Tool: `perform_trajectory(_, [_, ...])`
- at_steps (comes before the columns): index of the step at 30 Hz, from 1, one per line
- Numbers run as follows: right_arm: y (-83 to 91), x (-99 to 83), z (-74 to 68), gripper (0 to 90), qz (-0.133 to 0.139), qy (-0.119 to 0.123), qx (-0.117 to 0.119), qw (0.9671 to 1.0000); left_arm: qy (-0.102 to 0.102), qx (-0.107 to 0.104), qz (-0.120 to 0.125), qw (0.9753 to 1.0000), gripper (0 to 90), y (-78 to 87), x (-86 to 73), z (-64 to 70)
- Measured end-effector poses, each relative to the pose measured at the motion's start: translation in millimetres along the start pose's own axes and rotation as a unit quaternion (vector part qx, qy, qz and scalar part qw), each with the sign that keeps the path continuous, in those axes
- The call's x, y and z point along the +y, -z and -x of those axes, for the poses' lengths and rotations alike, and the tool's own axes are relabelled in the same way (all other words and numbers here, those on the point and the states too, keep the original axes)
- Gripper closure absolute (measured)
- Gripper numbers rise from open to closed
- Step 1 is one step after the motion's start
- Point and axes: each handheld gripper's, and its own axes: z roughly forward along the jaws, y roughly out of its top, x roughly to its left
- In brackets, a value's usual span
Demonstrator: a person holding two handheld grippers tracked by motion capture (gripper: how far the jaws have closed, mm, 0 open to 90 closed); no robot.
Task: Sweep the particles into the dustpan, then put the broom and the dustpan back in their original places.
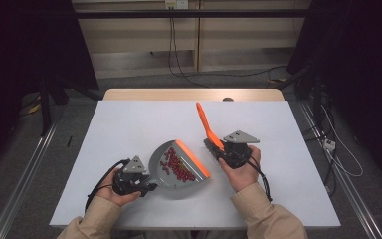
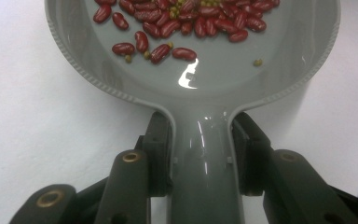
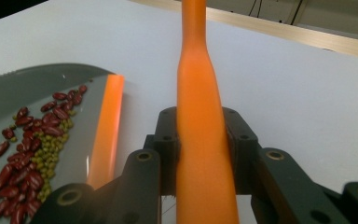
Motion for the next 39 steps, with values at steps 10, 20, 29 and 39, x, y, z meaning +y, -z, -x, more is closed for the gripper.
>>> perform_trajectory(10, [12.1, -3.4, 19.6, 71.2, 0.005, -0.005, -0.008, 0.9999, 0.047, 0.033, 0.044, 0.9974, 63.3, 12.9, -1.2, -14.5])
perform_trajectory(20, [19.5, -10.2, 31.8, 71.2, 0.005, -0.015, -0.013, 0.9998, 0.074, 0.059, 0.062, 0.9936, 63.3, 18.2, -1.5, -24.1])
perform_trajectory(29, [23.6, -12.2, 37.0, 71.2, 0.008, -0.022, -0.012, 0.9997, 0.091, 0.078, 0.063, 0.9908, 63.2, 21.4, -4.7, -32.2])
perform_trajectory(39, [26.8, -13.9, 42.2, 71.2, 0.012, -0.025, -0.015, 0.9995, 0.121, 0.097, 0.063, 0.9859, 63.2, 23.4, -8.9, -40.3])
